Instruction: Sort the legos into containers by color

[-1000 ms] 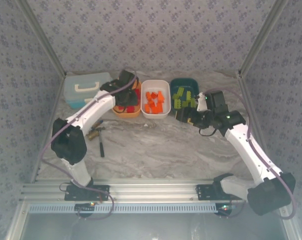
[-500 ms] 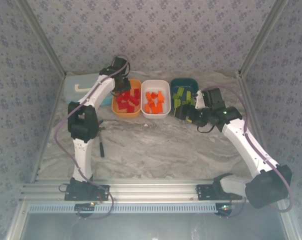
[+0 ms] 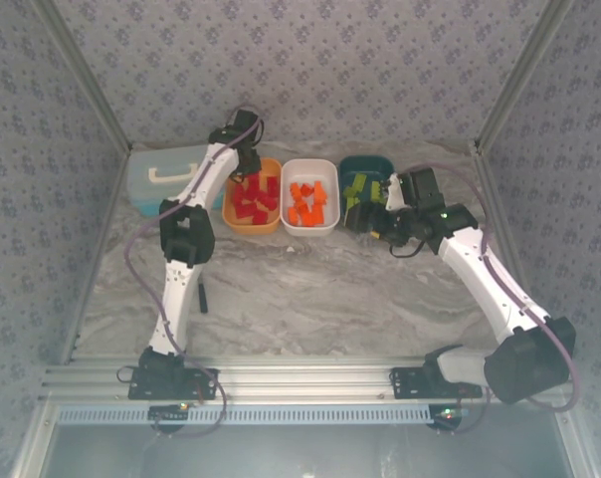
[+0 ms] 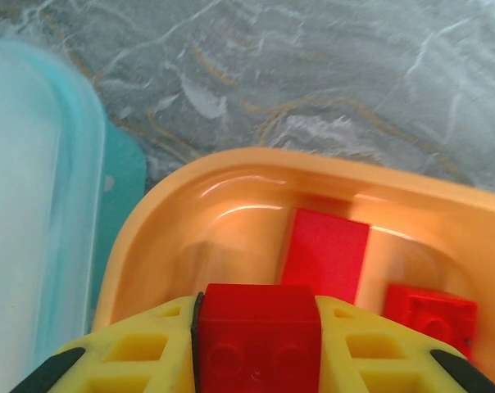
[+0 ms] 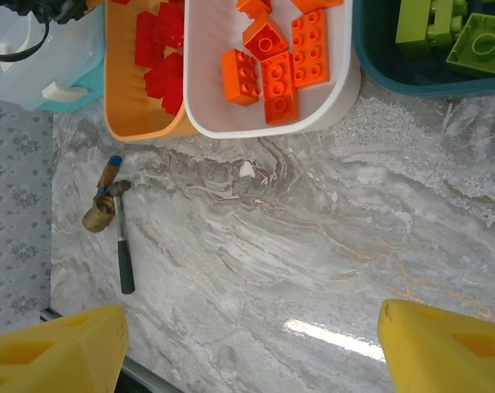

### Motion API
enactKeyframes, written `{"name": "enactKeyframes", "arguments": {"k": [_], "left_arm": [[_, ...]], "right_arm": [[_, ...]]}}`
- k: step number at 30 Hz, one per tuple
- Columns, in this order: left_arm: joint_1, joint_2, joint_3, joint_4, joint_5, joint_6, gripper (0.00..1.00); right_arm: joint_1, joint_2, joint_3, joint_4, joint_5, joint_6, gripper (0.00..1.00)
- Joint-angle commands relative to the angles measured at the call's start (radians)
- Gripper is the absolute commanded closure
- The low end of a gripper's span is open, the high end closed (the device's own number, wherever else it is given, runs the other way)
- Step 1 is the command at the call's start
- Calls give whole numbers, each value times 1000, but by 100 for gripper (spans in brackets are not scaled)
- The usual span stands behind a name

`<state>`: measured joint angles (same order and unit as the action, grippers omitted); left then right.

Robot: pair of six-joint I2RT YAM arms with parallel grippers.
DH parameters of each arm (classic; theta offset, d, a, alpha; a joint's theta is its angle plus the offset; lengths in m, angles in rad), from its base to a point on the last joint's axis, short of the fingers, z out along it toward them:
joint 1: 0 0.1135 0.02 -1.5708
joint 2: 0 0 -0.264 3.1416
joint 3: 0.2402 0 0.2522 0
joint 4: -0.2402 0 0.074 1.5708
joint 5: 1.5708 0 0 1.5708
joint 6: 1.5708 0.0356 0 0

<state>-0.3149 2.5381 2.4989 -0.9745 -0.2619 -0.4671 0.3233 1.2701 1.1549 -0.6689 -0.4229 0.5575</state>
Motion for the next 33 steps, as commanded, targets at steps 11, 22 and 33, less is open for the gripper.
{"name": "enactKeyframes", "arguments": {"k": [11, 22, 33], "left_arm": [[2, 42, 35, -55, -27, 11, 57], [-12, -67, 41, -61, -4, 2, 48], [-30, -648, -461, 162, 62, -75, 1]], "right_arm": [[-11, 16, 29, -28, -1, -2, 18], [-14, 11, 69, -63, 57, -24, 17], [-58, -3, 246, -240, 441, -40, 0]]}}
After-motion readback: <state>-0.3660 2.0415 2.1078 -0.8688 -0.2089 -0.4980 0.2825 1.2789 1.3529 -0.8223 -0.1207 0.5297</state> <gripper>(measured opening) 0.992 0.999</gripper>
